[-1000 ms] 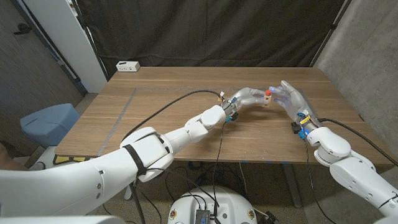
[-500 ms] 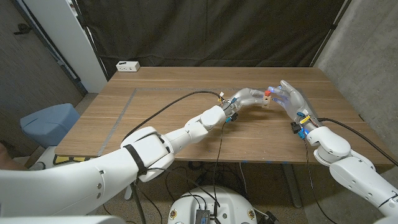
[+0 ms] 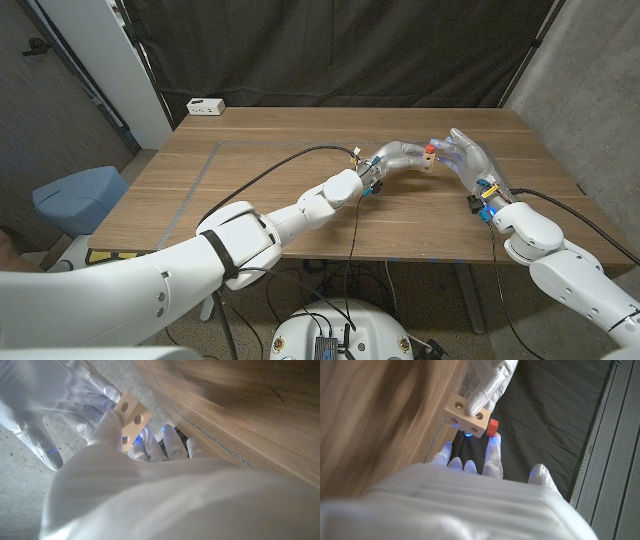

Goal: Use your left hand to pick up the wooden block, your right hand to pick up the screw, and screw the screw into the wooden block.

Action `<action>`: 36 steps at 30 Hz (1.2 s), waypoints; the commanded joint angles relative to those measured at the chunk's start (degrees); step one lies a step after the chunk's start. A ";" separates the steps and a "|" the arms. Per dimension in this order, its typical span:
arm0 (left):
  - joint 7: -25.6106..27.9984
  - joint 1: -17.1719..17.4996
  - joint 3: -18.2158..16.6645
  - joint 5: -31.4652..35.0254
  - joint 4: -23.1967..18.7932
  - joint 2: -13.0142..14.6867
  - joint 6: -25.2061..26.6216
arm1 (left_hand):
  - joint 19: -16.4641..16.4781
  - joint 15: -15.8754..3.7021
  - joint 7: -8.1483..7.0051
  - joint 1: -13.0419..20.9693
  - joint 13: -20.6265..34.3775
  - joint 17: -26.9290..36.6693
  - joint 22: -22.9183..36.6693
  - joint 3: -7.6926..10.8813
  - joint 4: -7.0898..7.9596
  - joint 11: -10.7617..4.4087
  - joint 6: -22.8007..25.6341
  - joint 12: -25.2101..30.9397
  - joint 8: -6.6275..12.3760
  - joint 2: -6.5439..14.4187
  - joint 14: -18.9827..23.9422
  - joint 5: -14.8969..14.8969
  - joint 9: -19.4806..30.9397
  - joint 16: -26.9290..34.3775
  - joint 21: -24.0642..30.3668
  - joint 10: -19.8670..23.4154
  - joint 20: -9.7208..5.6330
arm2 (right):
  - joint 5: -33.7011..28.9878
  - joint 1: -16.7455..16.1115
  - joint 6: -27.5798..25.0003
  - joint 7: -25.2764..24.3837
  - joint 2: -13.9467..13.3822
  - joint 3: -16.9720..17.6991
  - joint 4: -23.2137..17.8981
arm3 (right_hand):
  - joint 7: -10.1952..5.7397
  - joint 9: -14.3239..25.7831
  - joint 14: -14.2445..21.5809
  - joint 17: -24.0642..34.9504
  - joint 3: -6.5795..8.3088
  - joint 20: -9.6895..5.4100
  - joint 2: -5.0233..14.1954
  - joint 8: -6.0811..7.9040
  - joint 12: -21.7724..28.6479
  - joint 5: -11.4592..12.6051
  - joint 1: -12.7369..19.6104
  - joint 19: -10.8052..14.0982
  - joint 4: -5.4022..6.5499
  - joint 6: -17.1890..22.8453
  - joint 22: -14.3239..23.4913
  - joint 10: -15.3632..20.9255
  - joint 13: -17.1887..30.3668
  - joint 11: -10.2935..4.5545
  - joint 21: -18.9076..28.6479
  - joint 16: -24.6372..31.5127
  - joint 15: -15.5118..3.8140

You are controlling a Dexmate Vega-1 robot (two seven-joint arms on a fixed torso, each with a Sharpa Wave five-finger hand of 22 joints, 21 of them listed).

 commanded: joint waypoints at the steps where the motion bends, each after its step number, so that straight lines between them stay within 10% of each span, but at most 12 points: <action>1: -0.25 -0.60 0.18 -0.30 1.38 -0.60 -0.33 | 0.10 -4.02 -0.45 -1.51 0.14 -0.03 0.33 3.51 3.14 -0.25 0.24 -0.07 0.58 2.01 -0.20 0.33 0.25 0.47 0.17 0.28 0.34 | 0.16 0.04 -0.25 -0.13 -0.13 -0.06 -0.05 | -0.06 0.11 0.06 0.08 0.40 0.22 0.24 0.24 0.39 0.41 -0.17 -0.12 0.28 0.36 0.16 0.22 0.12 0.01 0.34 0.40 -0.30; 36: -0.52 -2.01 0.85 -1.05 3.94 -1.64 0.20 | 0.12 -4.12 -0.48 -1.29 0.23 -0.08 0.33 3.48 2.99 -0.41 0.55 -0.10 0.76 1.80 -0.19 0.30 0.22 0.80 0.20 0.60 0.29 | 0.57 1.83 -0.66 -0.61 0.55 -0.95 1.57 | -1.52 0.13 -0.03 0.02 0.47 0.40 0.04 -1.32 0.05 0.40 -0.15 -0.20 0.18 -3.12 0.16 -0.63 0.11 1.07 0.37 0.42 -0.14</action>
